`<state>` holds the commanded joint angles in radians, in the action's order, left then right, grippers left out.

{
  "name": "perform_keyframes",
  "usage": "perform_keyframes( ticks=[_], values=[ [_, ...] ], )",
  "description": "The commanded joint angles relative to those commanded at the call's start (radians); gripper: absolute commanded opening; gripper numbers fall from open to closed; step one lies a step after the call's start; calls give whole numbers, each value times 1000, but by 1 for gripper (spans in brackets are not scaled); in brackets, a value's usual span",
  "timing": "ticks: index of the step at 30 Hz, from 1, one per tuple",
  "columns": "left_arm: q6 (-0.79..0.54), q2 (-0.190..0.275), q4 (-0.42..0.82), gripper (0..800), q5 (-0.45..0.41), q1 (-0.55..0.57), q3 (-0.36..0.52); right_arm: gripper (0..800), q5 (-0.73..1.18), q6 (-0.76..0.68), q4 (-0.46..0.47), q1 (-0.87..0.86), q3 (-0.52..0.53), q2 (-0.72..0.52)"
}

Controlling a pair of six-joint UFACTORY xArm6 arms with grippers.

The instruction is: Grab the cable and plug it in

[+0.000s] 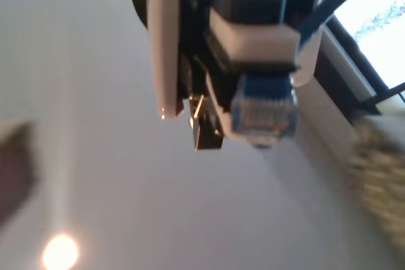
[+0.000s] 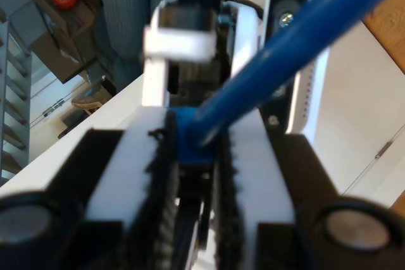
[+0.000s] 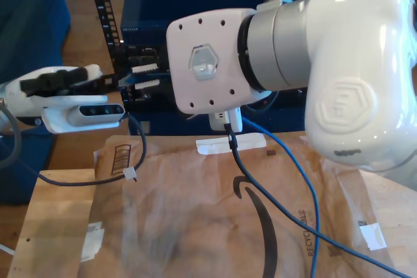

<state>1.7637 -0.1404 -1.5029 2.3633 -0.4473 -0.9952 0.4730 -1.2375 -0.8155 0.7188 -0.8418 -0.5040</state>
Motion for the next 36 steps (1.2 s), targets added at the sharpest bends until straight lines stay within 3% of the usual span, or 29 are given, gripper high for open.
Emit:
perform_keyframes(
  ticks=[4,8,17,21,26,30,36],
  values=[
    [-2,2,51,800,-126,-115,-78,13,-74,2,14,-37,-14,29],
    [-31,6,250,800,-138,-198,-153,13,-84,0,44,-144,0,29],
    [-319,207,908,800,-218,-245,-153,21,-377,-57,344,-170,192,5],
    [-566,261,1053,800,-230,-279,-77,42,-535,-57,374,-172,273,-3],
    [-718,333,1223,800,-285,-361,87,61,-790,-55,373,-187,390,-8],
    [-818,416,1349,800,-315,-384,195,59,-1008,-51,367,-187,505,-9],
    [-970,571,1470,800,-371,-468,362,67,-1177,49,348,-186,585,-3]
  ],
)
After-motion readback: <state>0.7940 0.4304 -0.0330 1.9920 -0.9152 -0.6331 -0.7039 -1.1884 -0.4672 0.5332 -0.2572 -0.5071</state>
